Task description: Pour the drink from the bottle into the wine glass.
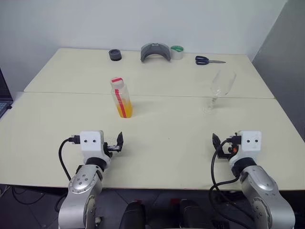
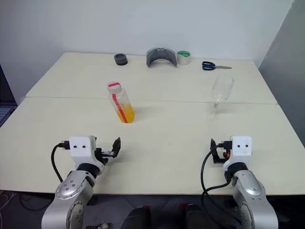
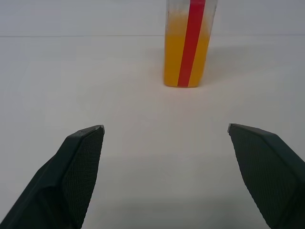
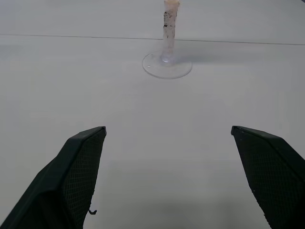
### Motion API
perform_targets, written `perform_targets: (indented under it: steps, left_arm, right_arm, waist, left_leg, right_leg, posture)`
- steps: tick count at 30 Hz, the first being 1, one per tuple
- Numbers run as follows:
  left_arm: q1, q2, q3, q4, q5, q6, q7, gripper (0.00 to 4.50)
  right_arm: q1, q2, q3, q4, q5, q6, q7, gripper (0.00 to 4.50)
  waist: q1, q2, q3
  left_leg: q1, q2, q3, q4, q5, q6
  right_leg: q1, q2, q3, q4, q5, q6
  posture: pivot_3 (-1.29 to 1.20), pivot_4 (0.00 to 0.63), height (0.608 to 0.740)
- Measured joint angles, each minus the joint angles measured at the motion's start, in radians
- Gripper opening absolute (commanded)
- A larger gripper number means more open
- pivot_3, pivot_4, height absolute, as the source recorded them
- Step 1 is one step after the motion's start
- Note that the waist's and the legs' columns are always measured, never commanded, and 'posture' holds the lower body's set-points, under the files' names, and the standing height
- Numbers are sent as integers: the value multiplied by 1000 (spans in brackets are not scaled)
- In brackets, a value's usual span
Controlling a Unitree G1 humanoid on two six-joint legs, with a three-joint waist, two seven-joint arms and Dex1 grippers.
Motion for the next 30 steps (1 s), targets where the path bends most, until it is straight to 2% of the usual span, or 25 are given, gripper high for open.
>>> perform_targets:
  steps: [18, 30]
  left_arm:
    - [-55, 1, 5, -64, -33, 82, 12, 4500]
    - [-89, -10, -33, -64, -28, 109, 46, 4500]
  right_arm:
    - [-5, 7, 6, 0, -1, 0, -1, 4488]
    - [-5, 9, 15, -1, -1, 0, -3, 4488]
  waist:
    - [0, 0, 0]
    - [0, 0, 0]
  left_leg:
    - [0, 0, 0, 0, 0, 0]
    - [0, 0, 0, 0, 0, 0]
  right_leg:
    - [0, 0, 0, 0, 0, 0]
    - [0, 0, 0, 0, 0, 0]
  posture:
    - [0, 150, 740]
    - [0, 150, 740]
